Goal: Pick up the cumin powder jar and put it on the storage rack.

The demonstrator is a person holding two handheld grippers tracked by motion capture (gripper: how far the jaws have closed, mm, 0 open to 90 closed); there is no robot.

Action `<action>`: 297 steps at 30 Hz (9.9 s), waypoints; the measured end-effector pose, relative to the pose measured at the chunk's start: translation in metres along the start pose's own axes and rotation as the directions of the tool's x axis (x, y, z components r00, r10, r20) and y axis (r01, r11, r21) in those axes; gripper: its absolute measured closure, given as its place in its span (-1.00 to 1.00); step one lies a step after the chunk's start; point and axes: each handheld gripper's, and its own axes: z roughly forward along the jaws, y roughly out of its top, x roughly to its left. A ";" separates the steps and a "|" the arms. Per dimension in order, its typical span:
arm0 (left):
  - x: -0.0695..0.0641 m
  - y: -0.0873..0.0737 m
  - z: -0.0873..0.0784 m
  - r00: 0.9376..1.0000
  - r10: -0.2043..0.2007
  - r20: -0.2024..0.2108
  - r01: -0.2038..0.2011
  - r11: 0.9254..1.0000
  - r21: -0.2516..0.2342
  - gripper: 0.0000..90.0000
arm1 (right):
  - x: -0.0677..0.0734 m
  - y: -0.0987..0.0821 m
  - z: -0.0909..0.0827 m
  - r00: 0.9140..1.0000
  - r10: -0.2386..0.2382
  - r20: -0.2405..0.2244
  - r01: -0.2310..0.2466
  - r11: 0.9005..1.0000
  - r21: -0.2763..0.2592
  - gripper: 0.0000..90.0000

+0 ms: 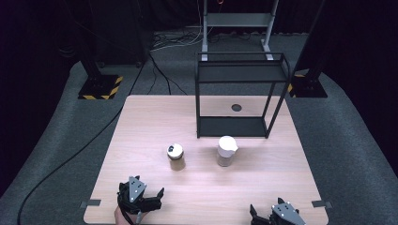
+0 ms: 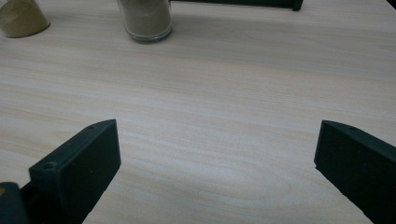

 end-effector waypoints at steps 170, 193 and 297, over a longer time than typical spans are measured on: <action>-0.001 0.191 0.097 0.950 0.219 0.222 -0.190 0.971 -0.144 -0.32 | -0.009 -0.003 -0.006 1.000 0.023 -0.002 -0.023 0.999 -0.026 -1.00; -0.002 0.231 0.108 0.937 0.250 0.246 -0.213 0.963 -0.166 -0.32 | -0.011 -0.002 -0.008 1.000 0.027 0.005 -0.027 0.999 -0.023 -1.00; 0.005 0.405 0.112 0.927 0.226 0.299 -0.179 0.968 -0.177 -0.32 | -0.018 -0.005 -0.008 0.999 0.031 -0.011 -0.031 0.999 -0.031 -1.00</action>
